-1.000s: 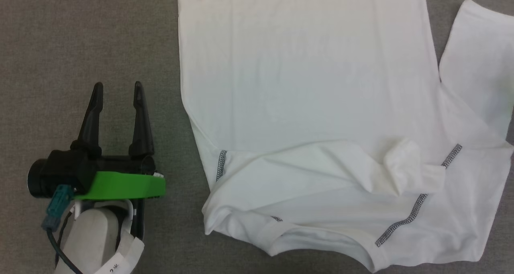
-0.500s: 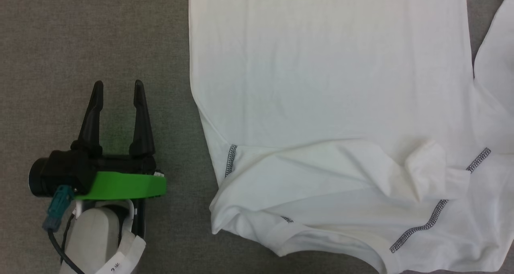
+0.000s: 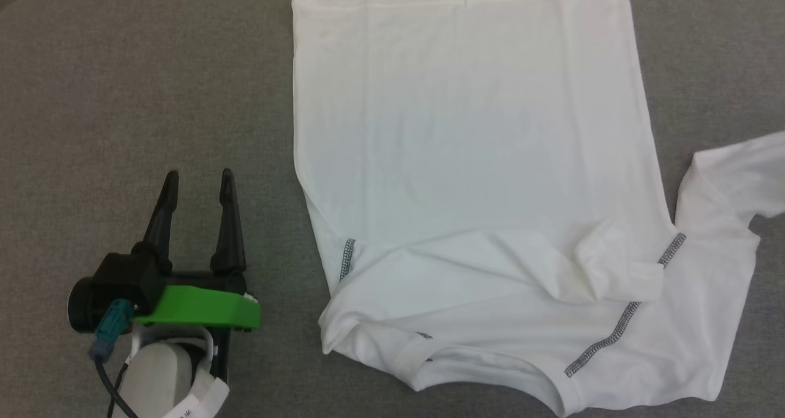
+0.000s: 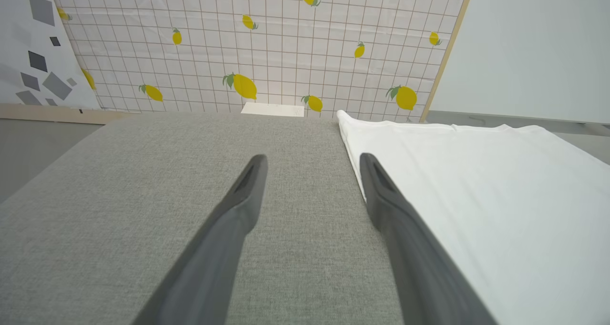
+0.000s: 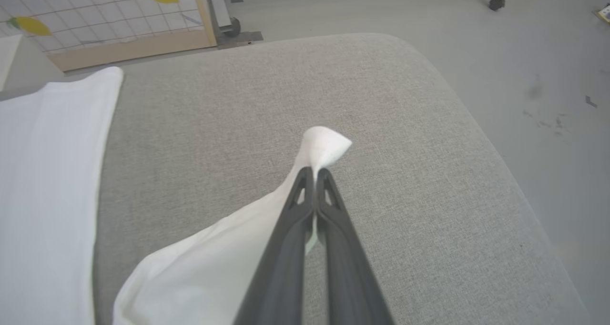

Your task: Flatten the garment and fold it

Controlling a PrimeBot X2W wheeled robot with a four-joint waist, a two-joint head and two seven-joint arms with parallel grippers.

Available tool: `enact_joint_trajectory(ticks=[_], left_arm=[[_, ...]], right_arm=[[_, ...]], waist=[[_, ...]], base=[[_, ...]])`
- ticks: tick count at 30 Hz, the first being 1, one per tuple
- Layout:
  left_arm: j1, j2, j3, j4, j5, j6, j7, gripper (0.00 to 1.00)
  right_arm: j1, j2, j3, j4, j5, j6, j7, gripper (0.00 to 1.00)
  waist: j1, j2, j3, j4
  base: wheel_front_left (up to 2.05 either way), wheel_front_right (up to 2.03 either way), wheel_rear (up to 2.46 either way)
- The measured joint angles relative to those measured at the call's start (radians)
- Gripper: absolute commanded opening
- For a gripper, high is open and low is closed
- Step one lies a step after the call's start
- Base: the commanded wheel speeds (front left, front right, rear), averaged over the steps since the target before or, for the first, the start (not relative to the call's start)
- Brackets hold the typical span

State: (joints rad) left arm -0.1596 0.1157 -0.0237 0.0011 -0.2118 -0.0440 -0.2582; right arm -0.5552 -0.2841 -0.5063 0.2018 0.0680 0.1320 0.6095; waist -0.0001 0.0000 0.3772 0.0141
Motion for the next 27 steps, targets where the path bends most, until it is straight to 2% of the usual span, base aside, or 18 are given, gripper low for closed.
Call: enact_joint_trajectory(ticks=[5,9,14,17,21,27], left_arm=[[0.024,-0.009,-0.001,0.026,0.0,-0.01,0.0,1.0],[0.047,-0.013,-0.006,0.044,0.0,-0.018,0.0,1.0],[0.061,-0.017,-0.013,0.054,-0.001,-0.028,0.0,1.0],[0.061,-0.021,-0.017,0.058,-0.007,-0.035,0.0,1.0],[0.061,-0.025,-0.018,0.061,-0.008,-0.036,0.0,1.0],[0.059,-0.034,-0.023,0.064,-0.01,-0.044,0.0,1.0]], right_arm=[[0.176,0.033,0.033,-0.307,0.023,0.0,0.078,0.0],[0.294,0.061,0.112,-0.543,0.045,0.0,0.147,0.0],[0.36,0.053,0.263,-0.699,0.072,0.0,0.185,0.0],[0.361,0.048,0.407,-0.741,0.073,0.0,0.192,0.0],[0.323,0.046,0.633,-0.731,0.083,0.0,0.191,0.0],[0.221,0.052,0.912,-0.587,0.113,0.0,0.188,0.0]], waist=[[0.0,0.0,-0.079,-0.013],[0.0,0.0,-0.139,-0.02],[0.0,0.0,-0.189,-0.018],[0.0,0.0,-0.202,-0.006],[0.0,0.0,-0.204,0.013],[0.0,0.0,-0.185,0.035]], base=[[0.0,0.0,0.0],[0.0,0.0,0.0],[0.0,0.0,0.0],[0.0,0.0,0.0],[0.0,0.0,0.0],[0.0,0.0,0.0]])
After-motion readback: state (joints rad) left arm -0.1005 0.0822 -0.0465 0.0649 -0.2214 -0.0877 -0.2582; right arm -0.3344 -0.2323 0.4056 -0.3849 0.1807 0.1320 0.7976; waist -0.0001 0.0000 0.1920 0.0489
